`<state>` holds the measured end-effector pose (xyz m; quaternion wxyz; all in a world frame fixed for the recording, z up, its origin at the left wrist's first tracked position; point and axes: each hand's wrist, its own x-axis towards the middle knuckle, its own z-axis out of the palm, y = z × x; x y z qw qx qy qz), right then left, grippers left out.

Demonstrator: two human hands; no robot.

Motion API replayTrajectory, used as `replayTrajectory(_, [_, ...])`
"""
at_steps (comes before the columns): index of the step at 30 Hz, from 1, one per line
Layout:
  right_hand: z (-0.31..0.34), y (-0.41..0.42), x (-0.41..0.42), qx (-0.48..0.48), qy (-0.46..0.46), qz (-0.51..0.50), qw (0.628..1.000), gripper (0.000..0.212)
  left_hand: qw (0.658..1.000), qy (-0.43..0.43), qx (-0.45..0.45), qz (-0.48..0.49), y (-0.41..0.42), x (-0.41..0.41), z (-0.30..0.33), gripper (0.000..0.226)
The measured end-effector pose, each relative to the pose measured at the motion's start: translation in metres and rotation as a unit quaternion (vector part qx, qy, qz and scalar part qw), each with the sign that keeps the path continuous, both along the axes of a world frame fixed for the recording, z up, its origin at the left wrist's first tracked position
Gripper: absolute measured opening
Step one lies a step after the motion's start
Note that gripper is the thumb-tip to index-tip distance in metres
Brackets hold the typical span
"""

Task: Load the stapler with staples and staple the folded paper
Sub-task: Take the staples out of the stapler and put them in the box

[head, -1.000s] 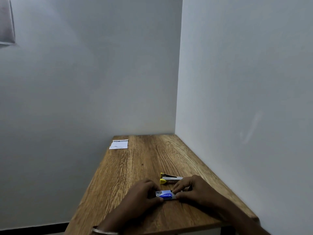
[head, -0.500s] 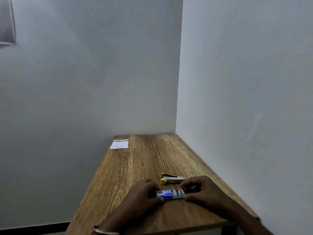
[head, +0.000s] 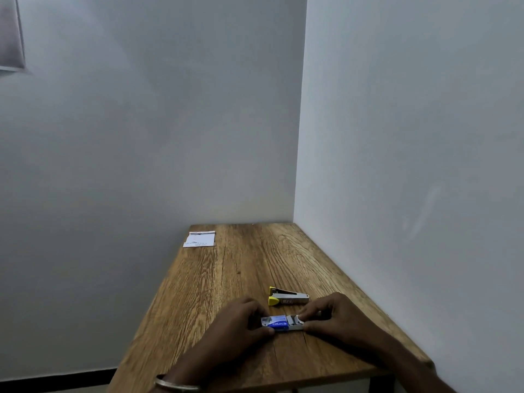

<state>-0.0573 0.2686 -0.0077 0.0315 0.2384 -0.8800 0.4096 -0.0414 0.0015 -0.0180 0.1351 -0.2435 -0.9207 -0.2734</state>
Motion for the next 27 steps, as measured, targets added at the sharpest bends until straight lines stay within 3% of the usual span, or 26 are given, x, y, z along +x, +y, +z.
replayTrajectory(27, [0.004,-0.021,-0.003,0.017,0.048,0.042,0.998,0.021,1.000,0.003,0.007,0.005,-0.002,-0.003,0.000,0.029])
